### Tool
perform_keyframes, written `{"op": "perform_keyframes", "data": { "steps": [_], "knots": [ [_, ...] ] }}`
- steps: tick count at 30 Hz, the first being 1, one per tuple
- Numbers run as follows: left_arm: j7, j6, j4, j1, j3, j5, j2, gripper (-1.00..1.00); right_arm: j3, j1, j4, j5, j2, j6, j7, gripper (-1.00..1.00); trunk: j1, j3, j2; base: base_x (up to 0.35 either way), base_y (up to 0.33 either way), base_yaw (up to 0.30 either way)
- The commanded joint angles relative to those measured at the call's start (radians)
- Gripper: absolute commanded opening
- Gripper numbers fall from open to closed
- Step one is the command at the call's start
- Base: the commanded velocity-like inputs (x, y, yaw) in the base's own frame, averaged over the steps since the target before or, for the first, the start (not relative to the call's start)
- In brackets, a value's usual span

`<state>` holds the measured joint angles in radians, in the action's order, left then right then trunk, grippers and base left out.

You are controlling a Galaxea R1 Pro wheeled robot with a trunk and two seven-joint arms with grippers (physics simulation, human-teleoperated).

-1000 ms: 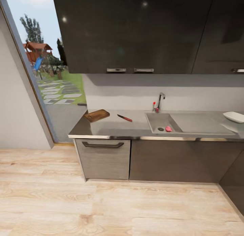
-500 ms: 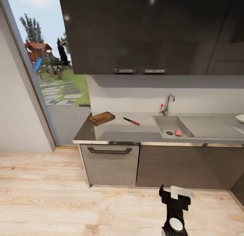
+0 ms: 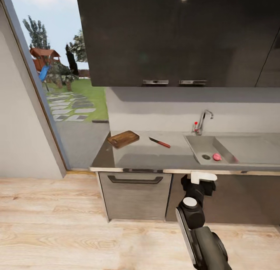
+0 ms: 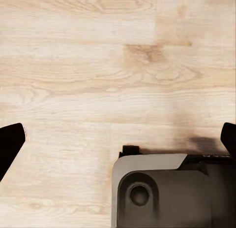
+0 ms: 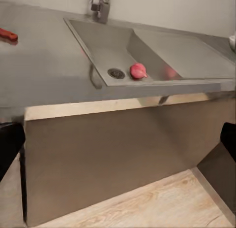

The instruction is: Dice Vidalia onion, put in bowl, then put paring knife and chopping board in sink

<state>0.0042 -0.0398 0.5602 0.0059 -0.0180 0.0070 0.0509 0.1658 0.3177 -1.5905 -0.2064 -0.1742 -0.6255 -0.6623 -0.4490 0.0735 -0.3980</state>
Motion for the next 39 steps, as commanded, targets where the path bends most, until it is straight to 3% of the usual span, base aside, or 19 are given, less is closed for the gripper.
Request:
{"op": "perform_keyframes", "data": {
  "steps": [1, 12, 21, 31, 35, 39],
  "knots": [
    [0.000, -0.002, 0.001, 0.000, 0.000, 0.001, 0.000, 1.00, 0.001, 0.012, 0.000, -0.004, 0.000, -0.013, -0.002, 1.00, -0.001, 0.002, -0.002, 0.212, 0.233, 0.000],
    [0.000, -0.002, 0.001, 0.000, 0.000, 0.001, 0.001, 1.00, 0.001, 0.197, 0.007, -0.001, 0.000, -0.150, -0.003, 1.00, -0.001, 0.002, -0.002, 0.209, 0.235, 0.000],
    [0.000, -0.002, 0.000, 0.000, 0.000, 0.001, 0.001, 1.00, 0.001, 0.303, 0.012, 0.001, 0.000, -0.200, -0.003, 1.00, -0.001, 0.002, -0.002, 0.076, 0.271, 0.000],
    [0.000, -0.002, 0.000, 0.000, 0.000, 0.002, 0.009, 1.00, -0.024, 0.338, 0.013, 0.012, 0.000, -0.207, -0.006, 1.00, -0.001, 0.002, -0.002, 0.003, 0.296, 0.000],
    [0.000, -0.002, 0.000, 0.000, 0.000, 0.002, 0.010, 1.00, -0.053, 0.339, 0.014, 0.032, 0.000, -0.204, -0.026, 1.00, -0.001, 0.002, -0.002, 0.000, 0.298, 0.000],
    [-0.001, -0.002, 0.000, 0.000, 0.000, 0.002, 0.011, 1.00, -0.070, 0.339, 0.014, 0.079, 0.000, -0.202, -0.032, 1.00, -0.001, 0.002, -0.002, 0.000, 0.298, 0.000]
  ]
}}
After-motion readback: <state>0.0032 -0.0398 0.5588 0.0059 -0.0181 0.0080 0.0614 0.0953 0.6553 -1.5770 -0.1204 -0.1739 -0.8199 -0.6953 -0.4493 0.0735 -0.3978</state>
